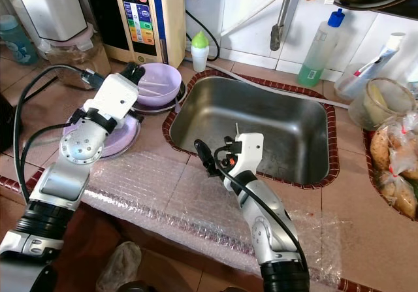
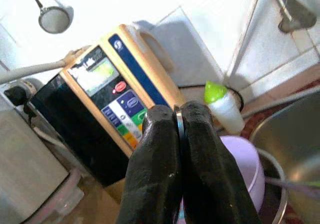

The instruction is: Kitchen organization

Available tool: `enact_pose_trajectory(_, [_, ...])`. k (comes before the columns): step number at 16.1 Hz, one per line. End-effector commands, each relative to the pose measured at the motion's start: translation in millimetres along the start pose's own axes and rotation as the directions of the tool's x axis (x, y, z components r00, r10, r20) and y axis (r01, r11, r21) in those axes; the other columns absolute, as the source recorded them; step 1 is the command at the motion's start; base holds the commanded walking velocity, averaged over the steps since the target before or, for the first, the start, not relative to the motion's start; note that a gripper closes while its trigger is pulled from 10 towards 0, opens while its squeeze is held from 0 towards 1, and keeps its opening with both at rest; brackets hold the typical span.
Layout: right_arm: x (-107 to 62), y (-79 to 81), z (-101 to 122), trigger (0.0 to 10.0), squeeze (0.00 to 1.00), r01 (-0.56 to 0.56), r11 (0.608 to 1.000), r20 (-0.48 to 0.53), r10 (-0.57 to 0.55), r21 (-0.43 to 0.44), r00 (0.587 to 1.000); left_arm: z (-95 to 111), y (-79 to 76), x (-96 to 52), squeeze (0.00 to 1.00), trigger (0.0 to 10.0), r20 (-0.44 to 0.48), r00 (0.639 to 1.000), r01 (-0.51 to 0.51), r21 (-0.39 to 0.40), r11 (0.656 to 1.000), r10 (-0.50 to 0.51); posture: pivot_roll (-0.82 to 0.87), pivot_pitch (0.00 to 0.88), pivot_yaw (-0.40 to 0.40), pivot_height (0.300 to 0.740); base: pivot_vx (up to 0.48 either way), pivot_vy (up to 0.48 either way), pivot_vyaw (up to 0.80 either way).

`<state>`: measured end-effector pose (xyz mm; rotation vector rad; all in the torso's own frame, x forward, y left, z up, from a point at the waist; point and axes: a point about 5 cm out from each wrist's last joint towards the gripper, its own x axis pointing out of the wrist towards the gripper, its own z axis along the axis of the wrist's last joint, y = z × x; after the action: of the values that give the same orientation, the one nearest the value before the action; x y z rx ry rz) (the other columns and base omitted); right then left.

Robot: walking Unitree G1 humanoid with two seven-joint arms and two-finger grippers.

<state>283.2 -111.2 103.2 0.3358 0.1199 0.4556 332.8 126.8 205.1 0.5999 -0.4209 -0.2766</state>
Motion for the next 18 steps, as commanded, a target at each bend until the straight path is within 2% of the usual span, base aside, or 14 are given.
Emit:
enact_pose_trajectory(1, [0.2, -3.0, 2, 10.0, 0.0, 0.008, 1.0, 0.012, -0.008, 0.0, 1.0, 12, 2.0, 6.7, 0.0, 0.0, 0.059, 0.998, 0.0, 0.002, 1.0, 0.0, -0.03, 0.0, -0.017, 0.74, 0.0, 0.0, 0.0])
enact_pose_trajectory(4, [-0.3, -2.9, 2, 10.0, 0.0, 0.01, 1.0, 0.013, -0.01, 0.002, 1.0, 19, -0.3, 10.1, 0.0, 0.0, 0.092, 0.996, 0.006, -0.005, 1.0, -0.006, -0.03, 0.0, -0.017, 0.74, 0.0, 0.0, 0.0])
enact_pose_trajectory(7, [0.2, -2.8, 2, 10.0, 0.0, 0.013, 1.0, 0.018, -0.013, 0.003, 1.0, 30, 4.6, 13.2, 0.0, 0.0, 0.147, 0.989, -0.017, -0.044, 0.999, 0.023, -0.03, 0.0, -0.008, 0.74, 0.0, 0.0, 0.0])
enact_pose_trajectory(9, [0.6, -3.6, 4, 10.0, 0.0, 0.015, 1.0, 0.03, -0.015, 0.0, 0.999, 43, 7.7, 16.0, 0.0, 0.0, 0.22, 0.975, -0.024, -0.076, 0.997, 0.04, -0.03, 0.0, -0.008, 0.74, 0.0, 0.0, 0.0])
enact_pose_trajectory(11, [2.3, -5.5, 9, 10.0, 0.0, 0.023, 1.0, 0.055, -0.022, -0.013, 0.998, 74, 6.8, 21.8, 0.0, 0.0, 0.367, 0.93, 0.021, -0.152, 0.988, 0.036, -0.03, 0.0, -0.008, 0.74, 0.0, 0.0, 0.0])
enact_pose_trajectory(13, [3.3, -6.2, 10, 10.0, 0.0, 0.029, 0.999, 0.063, -0.027, -0.019, 0.998, 82, 3.4, 24.7, 0.0, 0.0, 0.404, 0.914, 0.059, -0.204, 0.977, 0.029, -0.03, 0.0, -0.007, 0.74, 0.0, 0.0, 0.0])
enact_pose_trajectory(15, [3.9, -7.4, 12, 10.0, 0.0, 0.047, 0.998, 0.085, -0.044, -0.03, 0.995, 89, -7.2, 29.0, 0.0, 0.0, 0.417, 0.909, 0.153, -0.3, 0.942, -0.015, -0.03, 0.0, -0.005, 0.74, 0.0, 0.0, 0.0])
enact_pose_trajectory(17, [4.0, -10.1, 19, 10.0, 0.0, 0.081, 0.994, 0.126, -0.072, -0.07, 0.989, 86, -14.6, 32.7, 0.0, 0.0, 0.389, 0.921, 0.19, -0.387, 0.902, -0.026, -0.03, 0.0, -0.001, 0.74, 0.0, 0.0, 0.0])
enact_pose_trajectory(18, [4.9, -11.7, 32, 10.0, 0.0, 0.097, 0.988, 0.179, -0.075, -0.119, 0.981, 81, -24.1, 36.0, 0.0, 0.0, 0.358, 0.933, 0.227, -0.487, 0.843, -0.045, -0.03, 0.0, 0.001, 0.74, 0.0, 0.0, 0.0])
